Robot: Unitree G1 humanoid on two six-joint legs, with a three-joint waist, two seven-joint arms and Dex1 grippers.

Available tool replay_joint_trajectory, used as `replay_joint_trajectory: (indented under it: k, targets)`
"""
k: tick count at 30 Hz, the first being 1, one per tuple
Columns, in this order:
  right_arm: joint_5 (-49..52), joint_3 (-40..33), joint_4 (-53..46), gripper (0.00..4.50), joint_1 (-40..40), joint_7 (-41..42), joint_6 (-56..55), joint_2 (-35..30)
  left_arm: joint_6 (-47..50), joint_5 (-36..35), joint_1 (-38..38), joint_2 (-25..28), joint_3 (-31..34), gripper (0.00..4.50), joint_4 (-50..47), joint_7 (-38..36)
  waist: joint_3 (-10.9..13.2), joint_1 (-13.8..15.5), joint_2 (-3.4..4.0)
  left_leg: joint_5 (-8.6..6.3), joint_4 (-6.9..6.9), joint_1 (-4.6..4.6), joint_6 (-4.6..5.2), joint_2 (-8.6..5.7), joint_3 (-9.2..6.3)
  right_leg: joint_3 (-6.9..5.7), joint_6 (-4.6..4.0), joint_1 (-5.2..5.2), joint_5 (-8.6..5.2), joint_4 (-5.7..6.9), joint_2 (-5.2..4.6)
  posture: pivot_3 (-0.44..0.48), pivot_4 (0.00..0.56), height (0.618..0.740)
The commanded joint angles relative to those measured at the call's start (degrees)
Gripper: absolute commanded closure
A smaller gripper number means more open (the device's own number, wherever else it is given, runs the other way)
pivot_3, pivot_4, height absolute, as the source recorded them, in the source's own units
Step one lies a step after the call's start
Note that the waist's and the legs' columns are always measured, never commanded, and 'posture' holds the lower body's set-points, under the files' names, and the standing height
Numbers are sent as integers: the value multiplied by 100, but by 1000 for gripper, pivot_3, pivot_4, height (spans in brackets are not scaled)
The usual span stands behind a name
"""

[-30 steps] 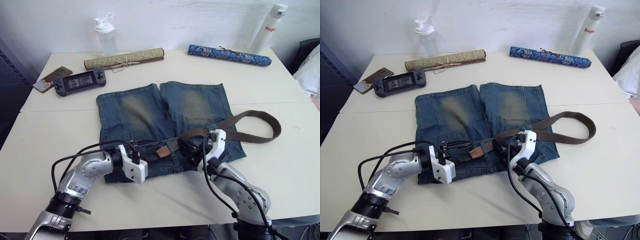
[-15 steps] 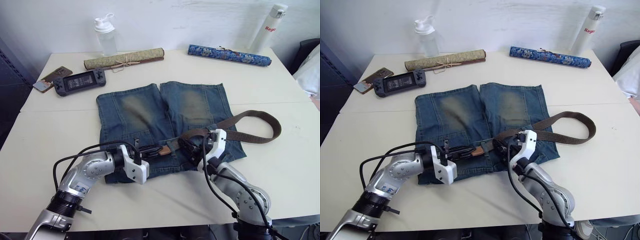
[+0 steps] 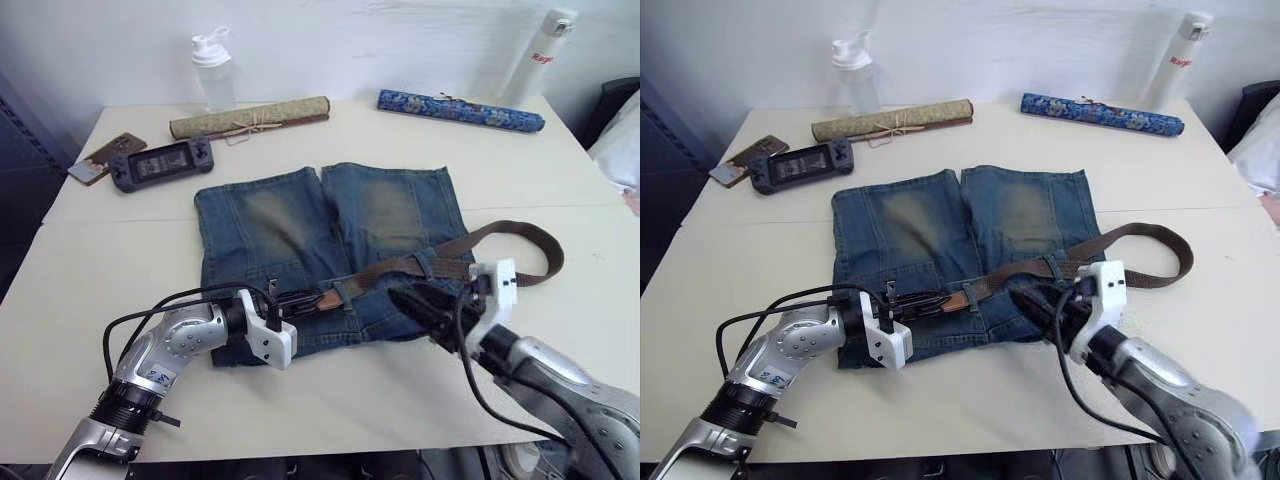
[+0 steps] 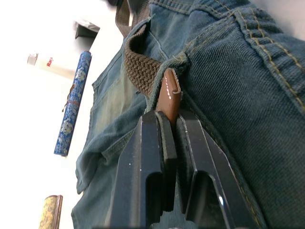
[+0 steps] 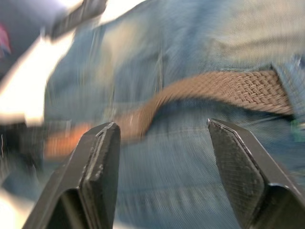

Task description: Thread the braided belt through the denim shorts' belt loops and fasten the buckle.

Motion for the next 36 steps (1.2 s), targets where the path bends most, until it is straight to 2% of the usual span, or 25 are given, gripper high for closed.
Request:
replay_joint_trajectory:
  k: [1,4,6,13,14,16,20,21,26,32,36]
  targets:
    - [-1235,656,-412,1324,286,838,-638,-720,-48,-81,-71,22,-25,4500,-10,59,1,19,-2,2,-3,0,-4,0,0,-3,-1,-1,0,0,2,0,150,717]
    - [-3156,1630,-255,1324,446,1287,-1684,-1675,-61,-105,-95,6,-45,4500,18,61,2,30,-4,16,1,-1,-26,-2,0,-5,-1,0,0,0,0,0,150,717]
    - [-4375,2207,90,1324,361,1333,-2363,-2071,-62,-126,-104,-4,-56,4500,29,56,3,30,-9,14,11,-1,-21,-6,9,0,3,1,1,0,-4,0,150,717]
    - [-6637,3190,1221,1324,-36,1124,-3026,-1941,-70,-143,-101,-19,-86,4500,43,73,-1,34,-21,20,15,1,-29,-5,9,-2,4,6,2,-2,-2,0,150,717]
    - [-6803,3238,1350,1563,-26,1070,-3078,-1843,-72,-133,-99,-21,-83,4500,41,84,-8,30,-32,21,15,2,-30,-4,8,-4,4,8,2,-2,-2,0,150,717]
    - [-6912,3192,1431,2046,67,1104,-3099,-1682,-66,-120,-91,-23,-82,4500,30,95,-16,31,-46,23,20,7,-32,-1,6,-6,4,15,2,0,0,0,150,717]
    - [-7051,3057,1429,4083,238,1213,-3156,-1454,-65,-109,-88,-26,-86,4500,28,110,-18,36,-48,20,24,11,-28,-2,1,-7,4,24,2,0,-3,0,150,717]
    - [-7080,3018,1431,4420,267,1210,-3152,-1404,-66,-106,-89,-29,-90,4500,31,114,-18,37,-48,19,25,11,-27,-2,1,-8,4,24,2,0,-4,0,150,717]
    - [-7199,2523,1578,4420,417,1118,-3169,-1260,-72,-86,-80,-27,-99,4500,9,149,-18,47,-48,19,25,11,-26,-3,-1,-10,4,25,2,0,-4,0,150,717]
    - [-7290,1116,2742,4420,581,976,-3136,-1687,-219,-109,62,136,23,4500,-130,218,-17,194,-47,13,36,10,-11,-16,-2,-13,11,35,6,-1,-7,0,150,717]
    - [-7239,749,3134,4420,451,1090,-3078,-1676,-272,-85,171,259,86,4500,-246,253,-17,251,-46,12,35,8,-1,-24,-5,-14,23,42,13,-15,-13,0,150,717]
